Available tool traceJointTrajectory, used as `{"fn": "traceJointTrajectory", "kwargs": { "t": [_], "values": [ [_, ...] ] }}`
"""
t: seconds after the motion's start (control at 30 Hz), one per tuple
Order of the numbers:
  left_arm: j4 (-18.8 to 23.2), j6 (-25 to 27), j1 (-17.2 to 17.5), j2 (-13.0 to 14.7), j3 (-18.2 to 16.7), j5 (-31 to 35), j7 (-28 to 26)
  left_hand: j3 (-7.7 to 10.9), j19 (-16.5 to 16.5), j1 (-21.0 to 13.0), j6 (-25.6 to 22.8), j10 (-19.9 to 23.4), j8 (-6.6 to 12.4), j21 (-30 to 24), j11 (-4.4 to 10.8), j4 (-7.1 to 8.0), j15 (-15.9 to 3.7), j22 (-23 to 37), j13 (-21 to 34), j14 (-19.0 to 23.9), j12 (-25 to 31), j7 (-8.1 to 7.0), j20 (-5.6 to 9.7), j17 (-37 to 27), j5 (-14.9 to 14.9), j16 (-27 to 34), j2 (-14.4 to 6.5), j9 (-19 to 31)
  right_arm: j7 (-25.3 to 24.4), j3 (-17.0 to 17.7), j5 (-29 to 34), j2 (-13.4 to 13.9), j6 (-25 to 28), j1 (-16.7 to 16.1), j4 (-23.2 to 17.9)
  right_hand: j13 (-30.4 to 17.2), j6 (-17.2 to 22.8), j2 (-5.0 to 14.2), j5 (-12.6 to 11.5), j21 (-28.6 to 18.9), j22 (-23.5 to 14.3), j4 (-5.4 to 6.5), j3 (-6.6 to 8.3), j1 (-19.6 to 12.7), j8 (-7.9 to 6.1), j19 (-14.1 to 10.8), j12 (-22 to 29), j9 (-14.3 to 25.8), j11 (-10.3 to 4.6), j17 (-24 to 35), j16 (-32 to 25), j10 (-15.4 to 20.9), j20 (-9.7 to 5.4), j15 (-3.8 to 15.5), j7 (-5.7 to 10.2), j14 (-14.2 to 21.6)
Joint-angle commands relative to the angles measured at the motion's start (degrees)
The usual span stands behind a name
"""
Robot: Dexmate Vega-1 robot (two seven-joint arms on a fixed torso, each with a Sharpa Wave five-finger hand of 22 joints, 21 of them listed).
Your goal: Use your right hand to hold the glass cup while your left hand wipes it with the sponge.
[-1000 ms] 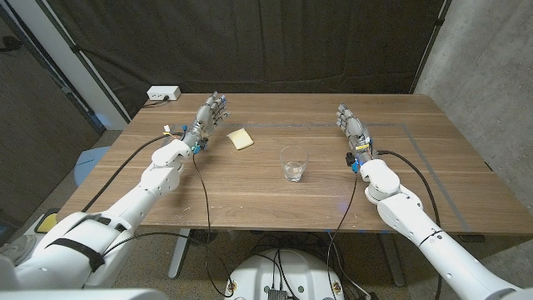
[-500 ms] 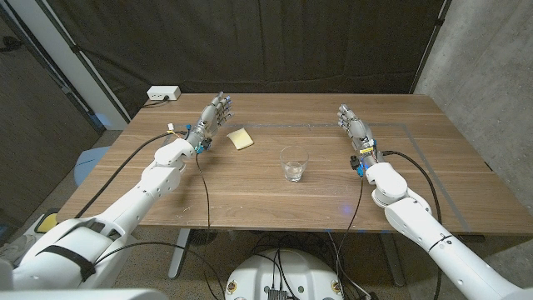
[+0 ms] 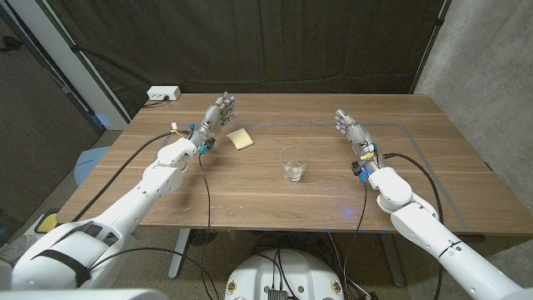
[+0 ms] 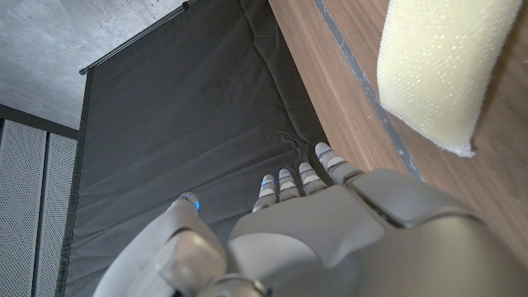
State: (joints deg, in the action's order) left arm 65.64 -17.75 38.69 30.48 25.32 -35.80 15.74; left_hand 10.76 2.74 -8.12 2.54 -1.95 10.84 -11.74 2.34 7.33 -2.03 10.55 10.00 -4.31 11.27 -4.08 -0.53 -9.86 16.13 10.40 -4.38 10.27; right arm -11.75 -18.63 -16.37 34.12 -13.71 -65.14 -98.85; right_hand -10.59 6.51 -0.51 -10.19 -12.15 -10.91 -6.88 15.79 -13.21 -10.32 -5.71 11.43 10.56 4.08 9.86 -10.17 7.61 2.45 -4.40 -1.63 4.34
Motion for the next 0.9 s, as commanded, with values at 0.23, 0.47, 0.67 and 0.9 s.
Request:
{"fn": "traceJointTrajectory", "kwargs": {
  "t": [0.23,0.47,0.67,0.9],
  "values": [
    [1.0,0.4,-0.4,0.0,0.9,0.0,0.2,-0.13,0.4,-0.2,-0.1,0.3,0.33,-0.4,0.39,0.04,-0.97,0.1,0.3,0.3,0.1,-0.13,-0.14,-0.2,0.1,0.1,0.2,0.2,-5.2,-1.8,7.3,3.5,0.5,-3.4,-5.1,-0.1,-1.3,-1.91,-0.7,-0.2,-0.1,-0.84,-0.64,-0.9,-0.17,-0.7,0.0,0.2,0.80,0.2,-0.1,-0.2,0.72,-0.71,-0.42,-0.5],
    [1.1,0.2,-0.5,-0.1,1.1,-0.1,0.8,-0.21,0.4,-0.2,-0.3,0.5,0.42,-0.4,0.40,0.07,-0.97,0.1,0.3,0.3,0.1,0.12,-0.12,-0.2,0.1,0.1,0.2,0.2,-8.2,-2.4,10.9,5.2,3.4,-5.1,-8.4,-0.1,-2.4,-3.42,-1.3,-0.2,0.1,-1.74,-1.11,-2.3,-0.26,-1.3,-0.1,0.2,0.44,0.2,-0.1,-1.1,1.98,-0.91,-0.97,-0.7],
    [1.5,0.2,-0.2,0.1,1.2,-0.2,1.0,-0.29,0.5,-0.2,-0.4,0.5,0.41,-0.4,0.29,0.09,-0.94,0.1,0.3,0.3,0.0,0.19,-0.04,-0.2,0.1,0.1,0.2,0.2,-11.2,-3.0,13.4,5.5,6.6,-6.7,-11.0,-0.2,-1.6,-5.16,-2.2,-0.4,0.2,-2.51,-1.70,-4.0,-0.98,-2.5,0.5,0.3,0.07,0.2,-0.4,0.0,1.80,-0.48,-1.38,0.0],
    [2.2,0.3,0.0,0.4,1.4,-0.2,1.0,-0.37,0.5,-0.2,-0.4,0.5,0.38,-0.4,0.32,0.13,-0.97,0.1,0.3,0.3,0.0,0.17,-0.02,-0.2,0.2,0.1,0.1,0.2,-13.3,-4.0,16.3,6.6,9.4,-8.3,-13.7,-0.3,-3.1,-7.29,-3.2,-0.1,0.2,-2.88,-2.71,-5.4,-0.65,-2.4,0.2,0.4,-0.30,0.2,-0.2,-1.4,1.75,-0.15,-1.25,-0.2]
  ]
}}
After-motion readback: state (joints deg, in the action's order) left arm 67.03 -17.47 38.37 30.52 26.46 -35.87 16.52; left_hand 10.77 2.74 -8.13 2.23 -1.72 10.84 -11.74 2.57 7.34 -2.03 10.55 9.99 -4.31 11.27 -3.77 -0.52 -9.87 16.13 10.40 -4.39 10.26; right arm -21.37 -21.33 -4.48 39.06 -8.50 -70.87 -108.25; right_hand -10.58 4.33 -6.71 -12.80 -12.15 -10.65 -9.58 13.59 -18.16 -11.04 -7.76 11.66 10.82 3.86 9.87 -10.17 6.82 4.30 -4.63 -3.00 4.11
